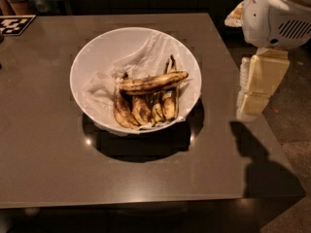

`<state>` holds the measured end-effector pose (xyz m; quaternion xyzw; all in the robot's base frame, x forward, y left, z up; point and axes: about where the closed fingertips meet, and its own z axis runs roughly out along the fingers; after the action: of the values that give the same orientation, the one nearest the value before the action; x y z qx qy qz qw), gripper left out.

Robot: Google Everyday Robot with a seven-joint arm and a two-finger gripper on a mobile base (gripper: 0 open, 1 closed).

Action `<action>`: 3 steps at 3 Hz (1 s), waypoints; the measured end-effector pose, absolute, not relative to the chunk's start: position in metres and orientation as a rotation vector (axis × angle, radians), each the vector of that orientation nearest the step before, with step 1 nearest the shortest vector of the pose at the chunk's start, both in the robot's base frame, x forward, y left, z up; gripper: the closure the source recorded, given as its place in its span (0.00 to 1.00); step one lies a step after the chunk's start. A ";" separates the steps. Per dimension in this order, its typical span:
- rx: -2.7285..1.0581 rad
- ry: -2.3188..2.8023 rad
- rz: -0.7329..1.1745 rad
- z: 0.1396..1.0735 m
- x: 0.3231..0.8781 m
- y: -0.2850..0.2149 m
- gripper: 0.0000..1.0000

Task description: Pick banana from white bowl

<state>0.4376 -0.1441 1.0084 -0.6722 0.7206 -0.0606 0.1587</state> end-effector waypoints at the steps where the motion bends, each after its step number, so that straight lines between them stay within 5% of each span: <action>1: -2.005 2.000 -0.160 1.011 0.456 -0.106 0.00; 3: -2.100 1.888 -0.132 1.014 0.491 -0.046 0.00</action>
Offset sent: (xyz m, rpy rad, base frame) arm 0.0743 0.1338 -0.0135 -0.0709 0.1446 0.2599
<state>0.4914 -0.0456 1.0135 -0.7336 0.6596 -0.0461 0.1568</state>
